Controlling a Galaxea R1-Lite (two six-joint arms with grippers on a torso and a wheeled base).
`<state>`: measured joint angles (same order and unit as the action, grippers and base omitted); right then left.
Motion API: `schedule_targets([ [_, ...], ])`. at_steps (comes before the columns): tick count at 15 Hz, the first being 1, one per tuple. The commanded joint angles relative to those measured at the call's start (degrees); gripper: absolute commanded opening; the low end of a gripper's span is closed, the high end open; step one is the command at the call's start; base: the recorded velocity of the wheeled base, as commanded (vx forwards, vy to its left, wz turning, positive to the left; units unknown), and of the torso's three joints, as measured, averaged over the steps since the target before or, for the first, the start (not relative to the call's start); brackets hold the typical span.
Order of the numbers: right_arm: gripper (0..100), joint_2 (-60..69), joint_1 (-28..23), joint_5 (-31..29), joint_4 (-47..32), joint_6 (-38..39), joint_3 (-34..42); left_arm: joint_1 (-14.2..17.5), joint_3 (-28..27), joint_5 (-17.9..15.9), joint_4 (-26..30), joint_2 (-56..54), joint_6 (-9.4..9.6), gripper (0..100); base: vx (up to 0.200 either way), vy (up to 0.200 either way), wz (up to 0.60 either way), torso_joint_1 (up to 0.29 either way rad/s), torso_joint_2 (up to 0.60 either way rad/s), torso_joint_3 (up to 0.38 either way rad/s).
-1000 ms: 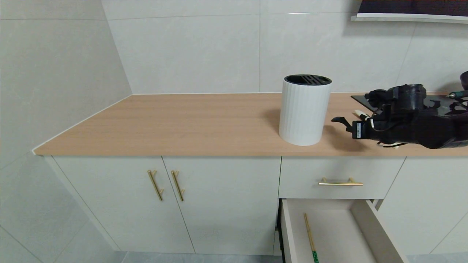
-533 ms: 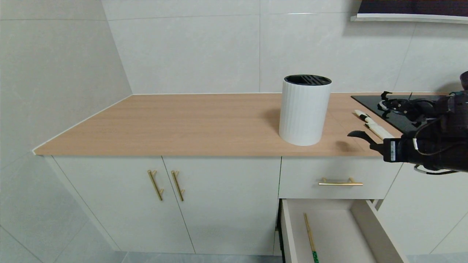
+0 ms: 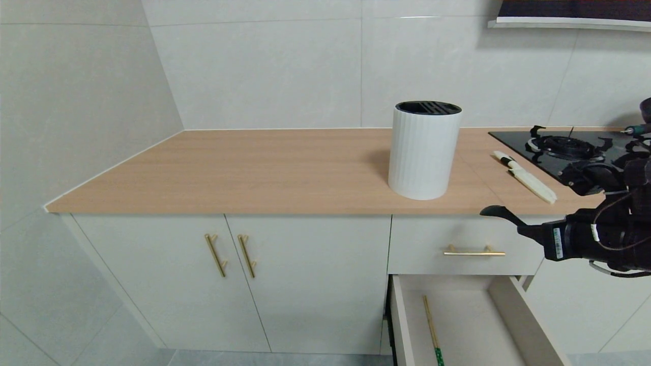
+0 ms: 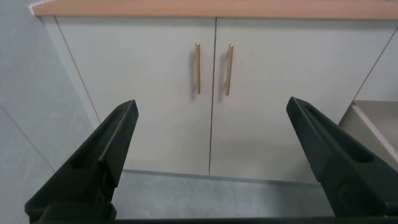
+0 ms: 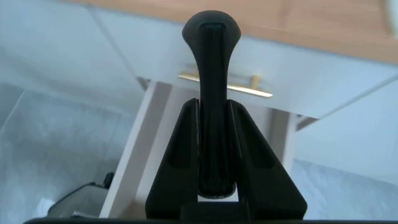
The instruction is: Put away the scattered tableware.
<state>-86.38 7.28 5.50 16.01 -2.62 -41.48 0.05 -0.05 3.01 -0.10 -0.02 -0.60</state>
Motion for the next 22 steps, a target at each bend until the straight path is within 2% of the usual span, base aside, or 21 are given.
schedule_targets([
  [1,0,-0.89,0.19,-0.05,0.25,-0.02,0.26,0.04,0.05,0.07,0.01,0.02,-0.02,100,0.0,0.0,0.0,-0.159,0.38,0.227],
  [15,0,-2.3,0.28,-0.05,0.61,-1.77,1.14,0.04,0.05,-0.02,0.01,0.02,-0.02,100,0.0,0.0,0.0,-0.157,0.45,0.291],
  [22,0,-4.76,0.46,-0.05,0.61,-1.86,1.14,-0.05,0.05,0.07,0.01,0.02,-0.02,100,0.0,0.0,0.0,-0.017,0.07,0.052],
])
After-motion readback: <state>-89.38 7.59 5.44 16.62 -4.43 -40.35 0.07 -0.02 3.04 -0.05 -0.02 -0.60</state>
